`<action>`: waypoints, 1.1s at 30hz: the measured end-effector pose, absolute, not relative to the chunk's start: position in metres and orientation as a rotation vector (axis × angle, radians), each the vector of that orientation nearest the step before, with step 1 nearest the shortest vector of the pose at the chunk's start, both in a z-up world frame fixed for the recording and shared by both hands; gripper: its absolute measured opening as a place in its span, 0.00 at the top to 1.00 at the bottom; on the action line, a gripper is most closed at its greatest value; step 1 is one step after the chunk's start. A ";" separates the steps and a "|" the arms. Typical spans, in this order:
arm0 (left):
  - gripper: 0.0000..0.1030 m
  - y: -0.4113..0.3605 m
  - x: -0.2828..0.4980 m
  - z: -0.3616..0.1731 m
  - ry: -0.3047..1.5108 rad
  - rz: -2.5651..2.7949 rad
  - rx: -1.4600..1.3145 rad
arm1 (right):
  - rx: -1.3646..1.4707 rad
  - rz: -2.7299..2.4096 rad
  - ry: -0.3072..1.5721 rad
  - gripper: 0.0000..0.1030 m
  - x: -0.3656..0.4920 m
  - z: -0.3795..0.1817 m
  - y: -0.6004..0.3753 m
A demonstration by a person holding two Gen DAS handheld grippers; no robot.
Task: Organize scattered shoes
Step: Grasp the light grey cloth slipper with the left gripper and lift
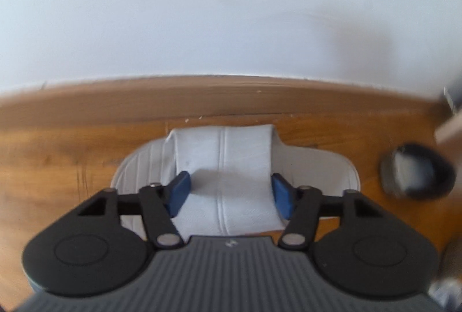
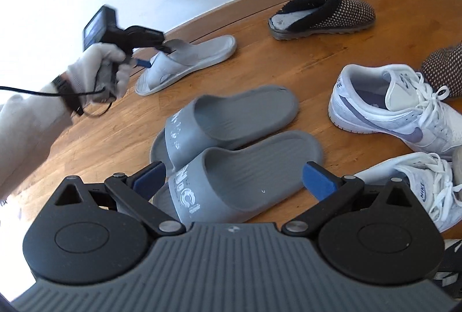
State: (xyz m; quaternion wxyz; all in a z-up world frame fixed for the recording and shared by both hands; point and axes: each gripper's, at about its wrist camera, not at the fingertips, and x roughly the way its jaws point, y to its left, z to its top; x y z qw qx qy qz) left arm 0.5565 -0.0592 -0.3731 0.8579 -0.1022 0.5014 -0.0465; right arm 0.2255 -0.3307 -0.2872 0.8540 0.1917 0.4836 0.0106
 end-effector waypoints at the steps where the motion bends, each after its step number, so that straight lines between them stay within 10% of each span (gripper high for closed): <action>1: 0.61 -0.058 0.550 -0.372 1.050 -0.072 -0.217 | 0.408 0.028 1.018 0.01 0.226 -0.290 -0.331; 11: 0.74 -0.027 0.473 -0.370 1.100 -0.011 -0.261 | 0.463 0.131 1.000 0.01 0.258 -0.316 -0.309; 18: 0.33 -0.008 0.478 -0.331 0.959 -0.215 -0.112 | 0.485 0.206 0.964 0.01 0.250 -0.298 -0.297; 26: 0.29 -0.016 0.540 -0.405 1.093 -0.368 -0.227 | 0.369 0.120 0.931 0.01 0.205 -0.266 -0.319; 33: 0.71 -0.017 0.528 -0.401 1.054 -0.230 -0.230 | 0.417 0.136 0.945 0.01 0.211 -0.268 -0.311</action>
